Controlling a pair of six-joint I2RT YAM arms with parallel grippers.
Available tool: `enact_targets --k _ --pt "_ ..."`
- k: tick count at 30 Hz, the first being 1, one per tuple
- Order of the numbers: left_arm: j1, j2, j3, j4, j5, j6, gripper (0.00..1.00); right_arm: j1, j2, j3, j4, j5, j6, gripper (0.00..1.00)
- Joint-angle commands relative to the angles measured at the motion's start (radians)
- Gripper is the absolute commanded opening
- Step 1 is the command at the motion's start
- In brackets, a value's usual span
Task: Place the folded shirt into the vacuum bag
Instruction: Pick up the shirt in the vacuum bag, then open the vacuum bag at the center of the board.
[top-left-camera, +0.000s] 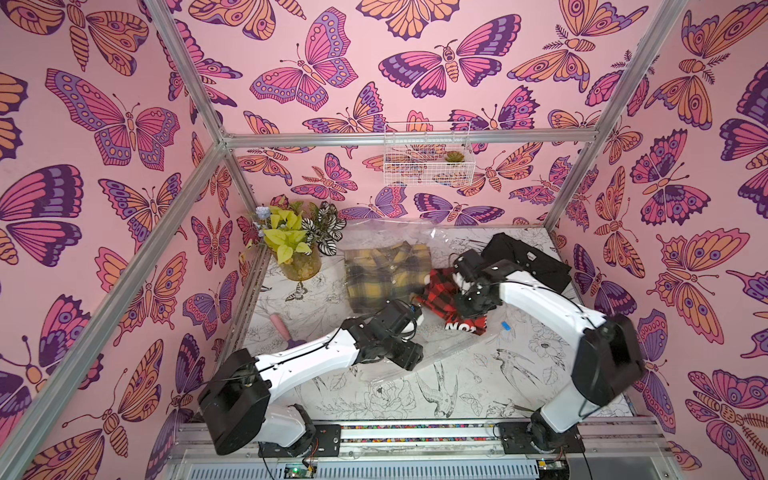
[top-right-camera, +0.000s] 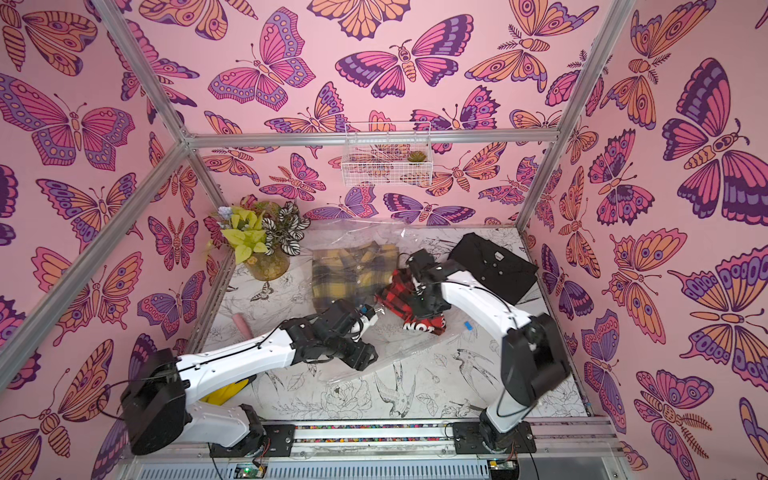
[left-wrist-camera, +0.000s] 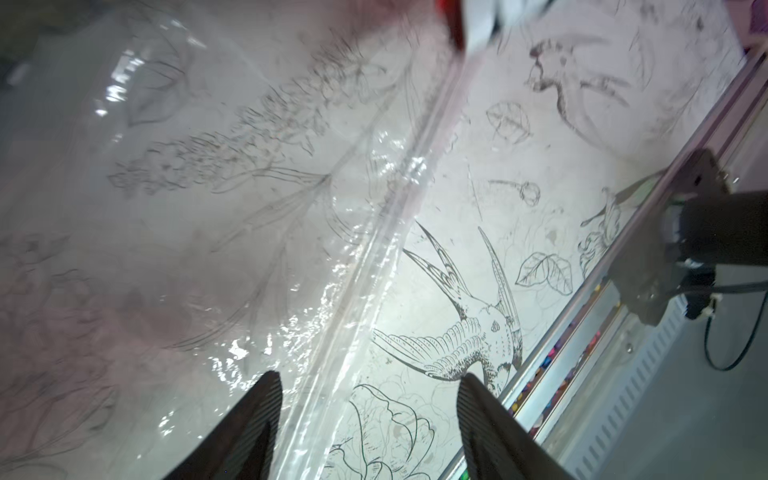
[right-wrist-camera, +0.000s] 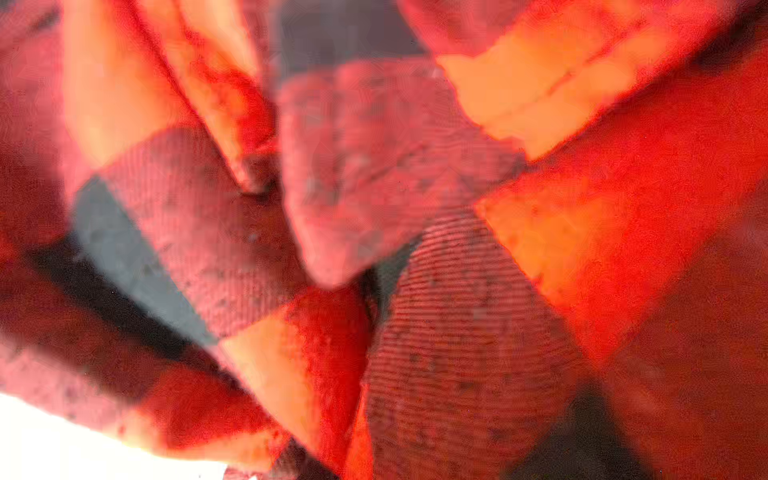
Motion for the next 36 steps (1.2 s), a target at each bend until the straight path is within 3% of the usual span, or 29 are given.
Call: enact_targets --k 1,6,14,21,30,36 --pt "-0.065 0.095 0.066 -0.061 -0.037 0.064 0.71 -0.117 -0.142 -0.049 0.028 -0.129 0.062 0.0" --pt "-0.139 0.254 0.194 -0.146 -0.108 0.145 0.73 -0.265 -0.288 -0.146 0.059 -0.202 0.094 0.0" --pt "-0.176 0.411 0.306 -0.257 -0.31 0.26 0.69 -0.275 -0.317 -0.184 0.041 -0.209 0.097 0.0" --pt "-0.167 0.441 0.316 -0.266 -0.395 0.294 0.54 -0.274 -0.317 -0.189 0.04 -0.208 0.093 0.0" --pt "-0.103 0.338 0.313 -0.261 -0.339 0.266 0.34 -0.275 -0.322 -0.211 0.043 -0.194 0.091 0.0" --pt "-0.088 0.36 0.312 -0.251 -0.333 0.247 0.31 -0.275 -0.33 -0.21 0.04 -0.194 0.091 0.0"
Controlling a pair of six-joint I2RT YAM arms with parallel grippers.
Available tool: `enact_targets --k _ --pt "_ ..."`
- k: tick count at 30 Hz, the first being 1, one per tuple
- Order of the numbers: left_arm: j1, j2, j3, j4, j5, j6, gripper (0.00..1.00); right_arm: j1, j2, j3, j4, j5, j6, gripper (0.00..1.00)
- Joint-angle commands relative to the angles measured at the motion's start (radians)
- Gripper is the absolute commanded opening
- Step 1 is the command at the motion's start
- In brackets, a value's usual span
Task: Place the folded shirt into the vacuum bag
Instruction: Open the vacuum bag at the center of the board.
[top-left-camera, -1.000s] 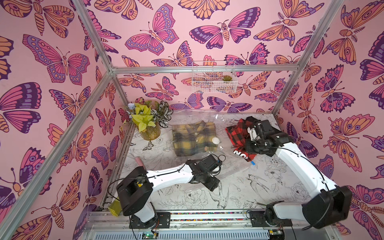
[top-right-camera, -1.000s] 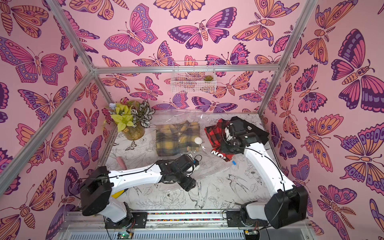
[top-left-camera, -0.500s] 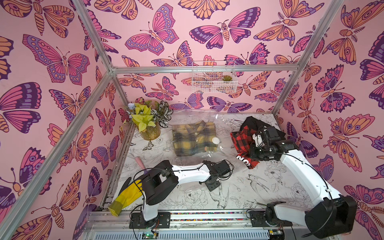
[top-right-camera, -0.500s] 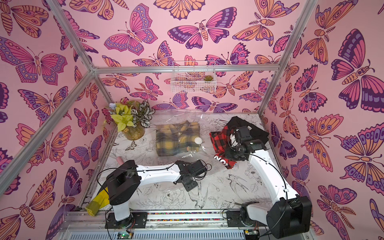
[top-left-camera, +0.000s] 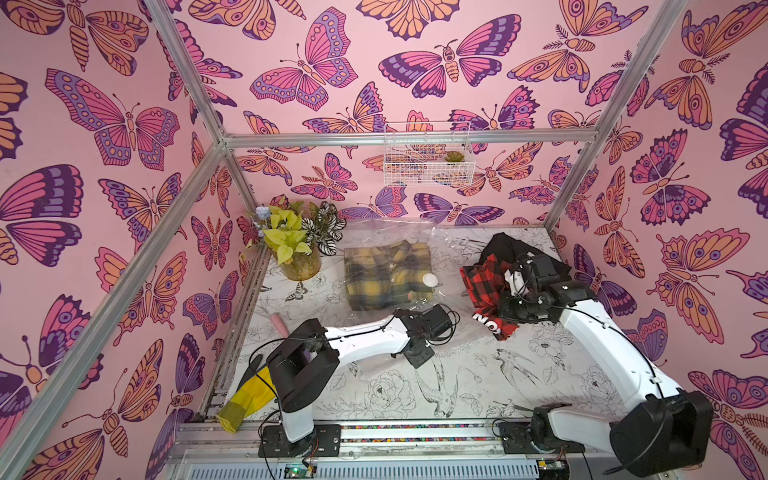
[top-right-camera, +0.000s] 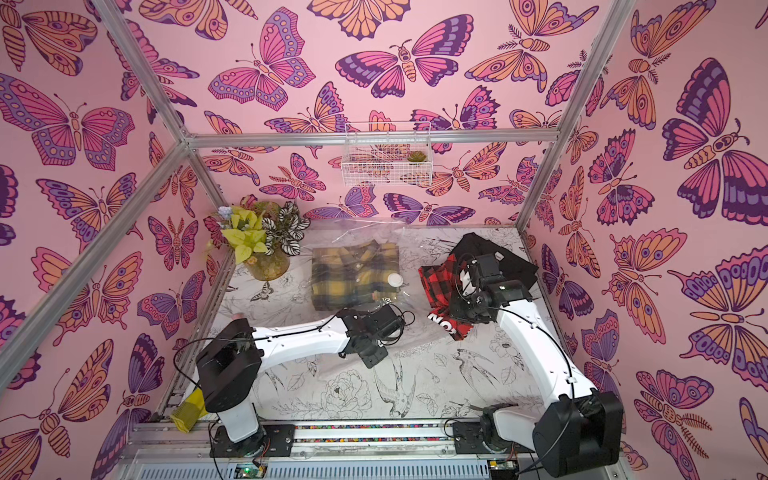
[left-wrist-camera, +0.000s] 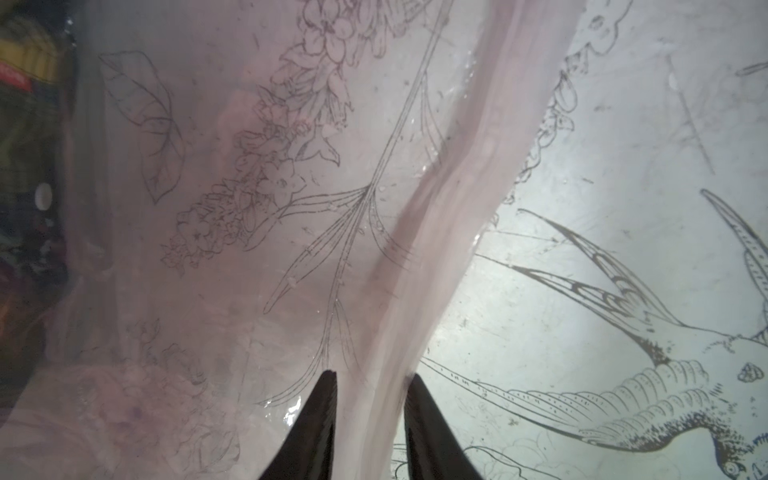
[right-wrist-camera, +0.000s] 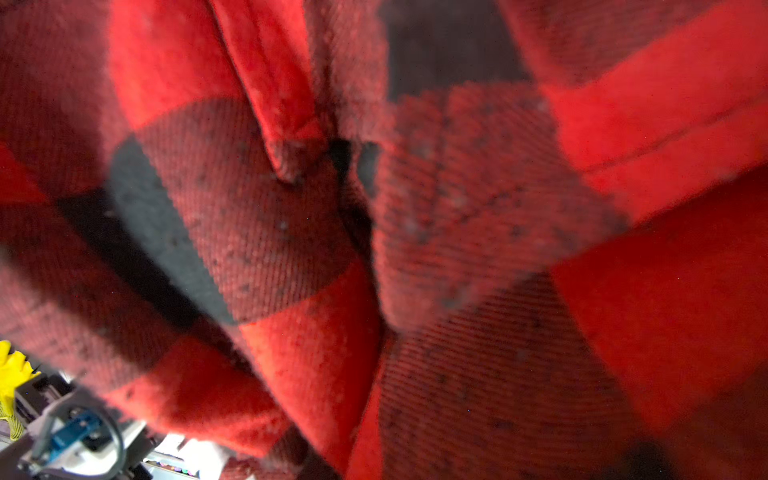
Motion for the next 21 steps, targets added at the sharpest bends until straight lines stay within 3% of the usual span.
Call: enact_targets --k 1,5,11,14,18,21 --pt "0.005 0.01 0.004 0.002 0.016 -0.016 0.32 -0.003 -0.02 0.008 0.013 0.002 -0.006 0.0" --pt "0.008 0.03 -0.001 0.024 0.073 -0.023 0.38 -0.003 -0.019 0.007 0.013 0.003 -0.007 0.0" --pt "0.033 0.043 -0.007 0.047 0.155 -0.036 0.56 -0.004 -0.022 0.0 0.016 0.003 -0.007 0.0" --pt "0.059 0.056 -0.012 0.071 0.209 -0.047 0.59 -0.003 -0.018 -0.005 0.018 0.004 -0.007 0.0" --pt "0.065 0.082 -0.009 0.08 0.198 -0.041 0.57 -0.002 -0.016 -0.01 0.021 0.007 -0.006 0.0" --pt "0.057 0.063 -0.018 0.086 0.24 -0.029 0.63 -0.003 -0.015 -0.008 0.018 0.011 -0.01 0.0"
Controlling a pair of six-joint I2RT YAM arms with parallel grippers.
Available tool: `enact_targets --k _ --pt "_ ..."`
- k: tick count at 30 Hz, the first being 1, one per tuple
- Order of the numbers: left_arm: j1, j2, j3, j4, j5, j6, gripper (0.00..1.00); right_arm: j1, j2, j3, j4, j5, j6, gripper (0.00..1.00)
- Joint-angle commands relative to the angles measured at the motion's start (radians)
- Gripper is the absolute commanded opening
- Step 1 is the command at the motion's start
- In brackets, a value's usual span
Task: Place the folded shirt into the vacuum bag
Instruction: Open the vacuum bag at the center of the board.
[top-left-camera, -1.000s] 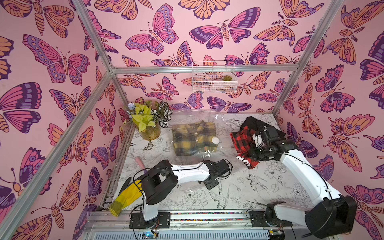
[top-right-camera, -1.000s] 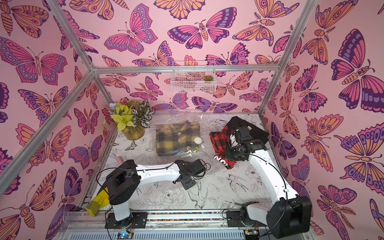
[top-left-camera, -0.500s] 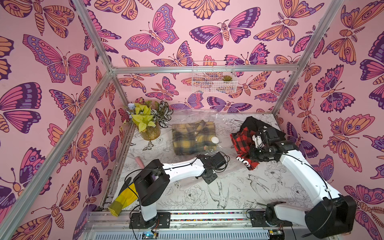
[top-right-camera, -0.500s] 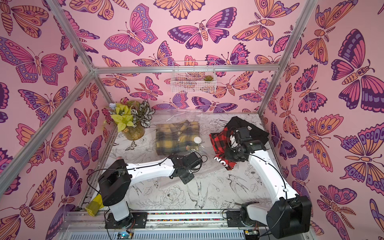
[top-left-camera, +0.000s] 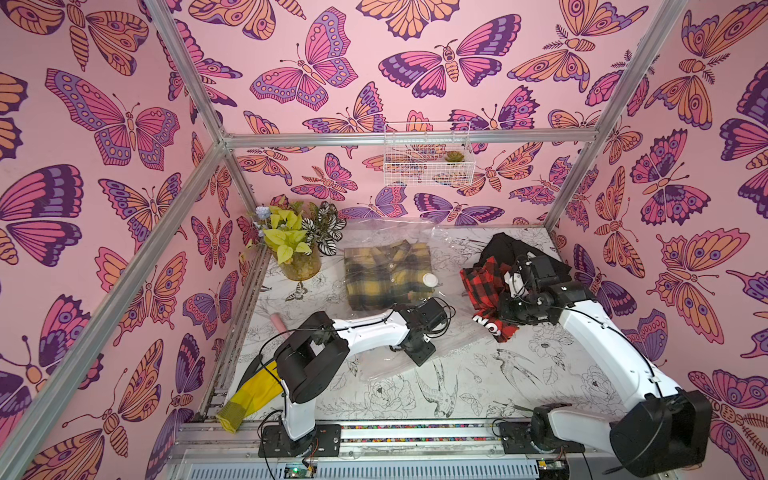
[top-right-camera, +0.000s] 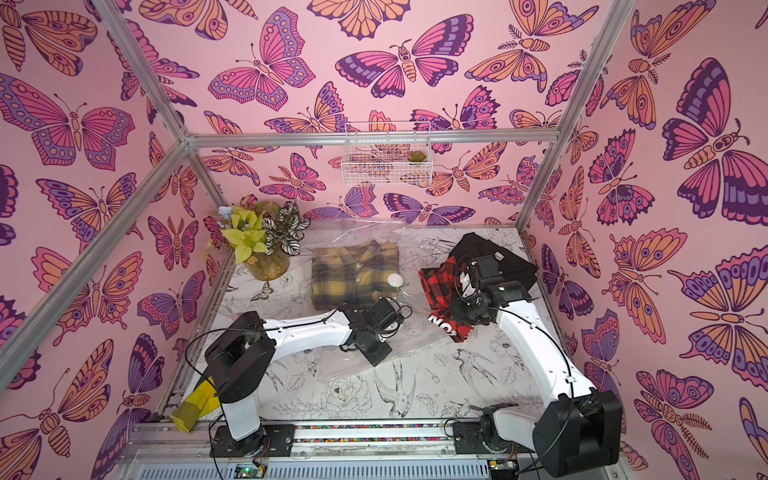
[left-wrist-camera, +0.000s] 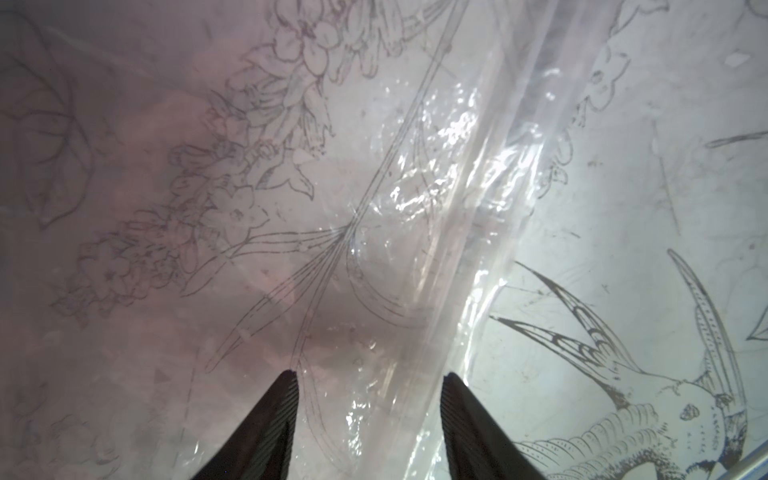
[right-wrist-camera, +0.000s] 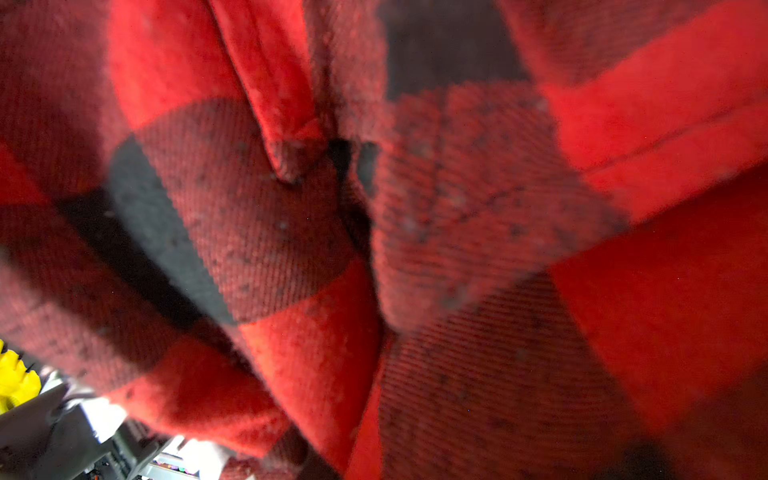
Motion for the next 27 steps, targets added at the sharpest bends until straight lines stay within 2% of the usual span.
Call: enact_targets --k 1,5,8,19,27 --pt "-0.02 -0.014 -0.021 0.016 0.062 0.021 0.66 -0.003 -0.012 0.007 0.019 0.011 -0.009 0.0" --pt "-0.039 0.002 -0.023 0.019 0.046 0.042 0.69 -0.003 -0.006 0.004 0.03 0.006 -0.006 0.0" --pt "-0.036 0.024 -0.016 0.015 -0.001 0.05 0.67 -0.003 -0.001 0.006 0.027 0.005 -0.005 0.0" --pt "0.017 0.001 0.007 0.014 -0.022 0.029 0.36 -0.004 -0.004 -0.008 0.026 0.012 -0.008 0.0" --pt "0.017 0.035 -0.005 0.028 -0.017 -0.002 0.38 -0.003 -0.004 -0.007 0.031 0.011 -0.006 0.0"
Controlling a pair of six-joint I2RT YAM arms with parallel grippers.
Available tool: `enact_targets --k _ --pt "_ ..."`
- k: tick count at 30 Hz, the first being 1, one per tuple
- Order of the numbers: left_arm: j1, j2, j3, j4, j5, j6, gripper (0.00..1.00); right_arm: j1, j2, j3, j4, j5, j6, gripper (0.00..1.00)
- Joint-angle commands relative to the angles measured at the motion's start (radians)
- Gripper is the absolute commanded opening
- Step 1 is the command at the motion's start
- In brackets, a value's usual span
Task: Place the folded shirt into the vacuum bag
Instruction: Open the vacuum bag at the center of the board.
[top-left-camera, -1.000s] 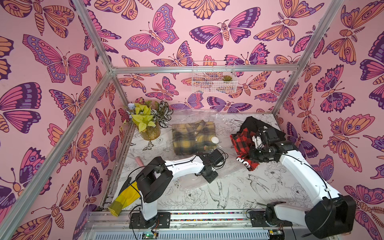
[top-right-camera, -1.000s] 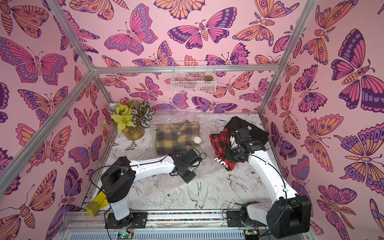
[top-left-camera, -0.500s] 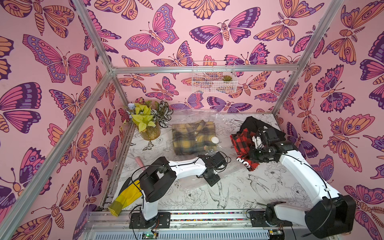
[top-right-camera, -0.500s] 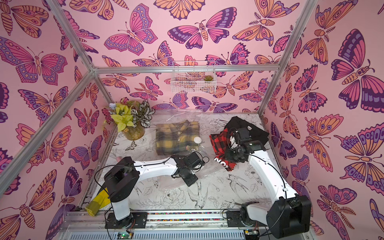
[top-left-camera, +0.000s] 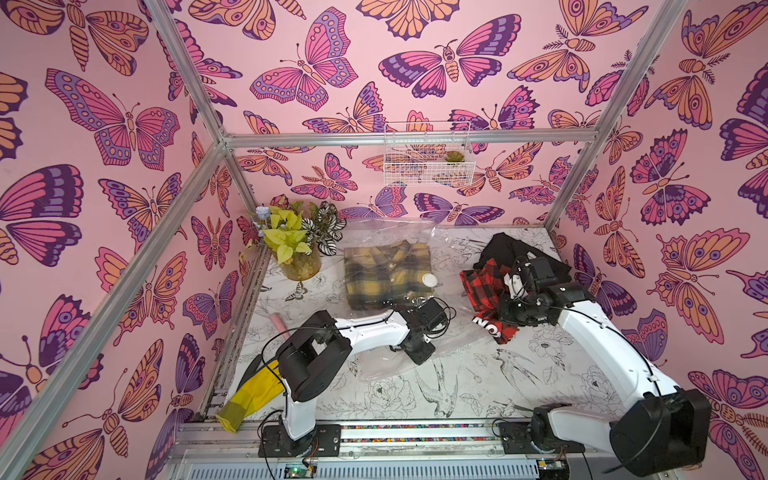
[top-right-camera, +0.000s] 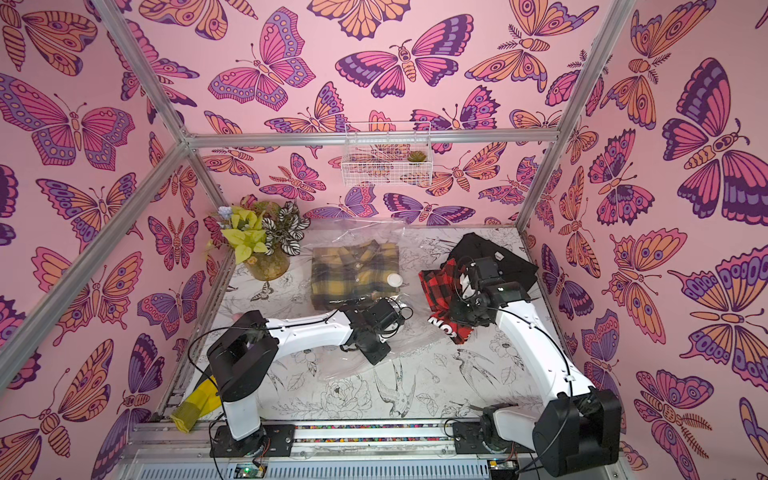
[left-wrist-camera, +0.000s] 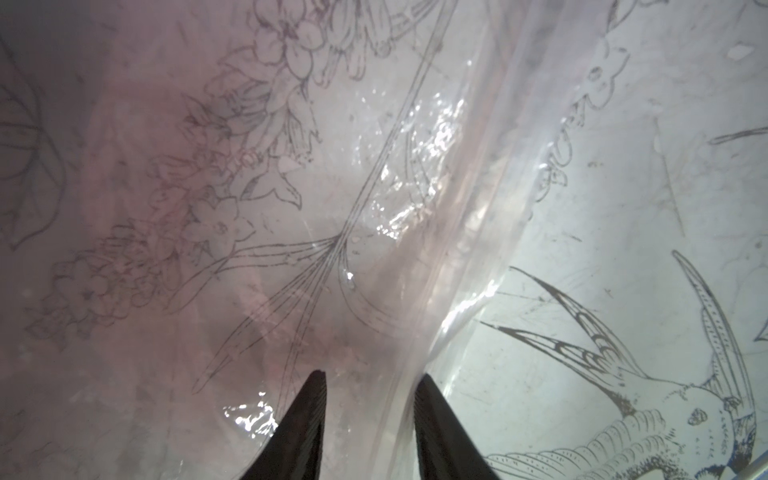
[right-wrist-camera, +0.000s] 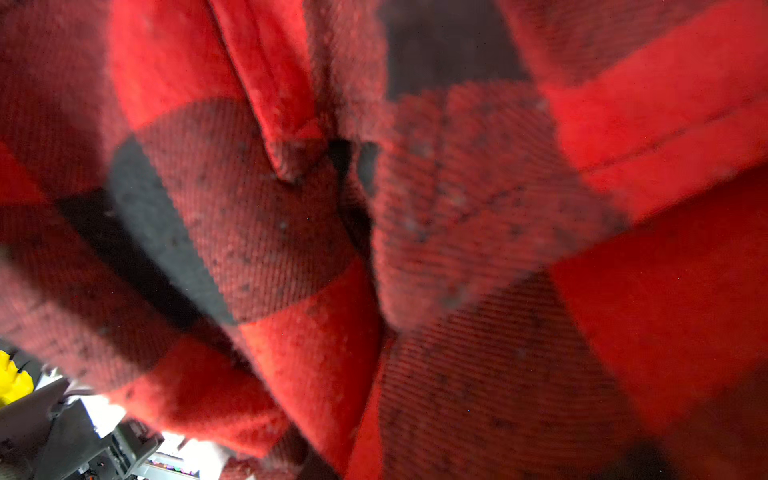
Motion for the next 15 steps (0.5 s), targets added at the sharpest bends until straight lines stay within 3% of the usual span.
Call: enact_targets --k 1,15 --pt "0.007 0.027 -0.003 0.012 -0.026 -0.02 0.37 -0.002 -0.007 0.006 0.03 0.007 -0.006 0.0" --pt "0.022 -0.034 -0.003 0.052 -0.063 -0.051 0.07 0.002 -0.115 -0.046 -0.003 -0.119 0.048 0.0"
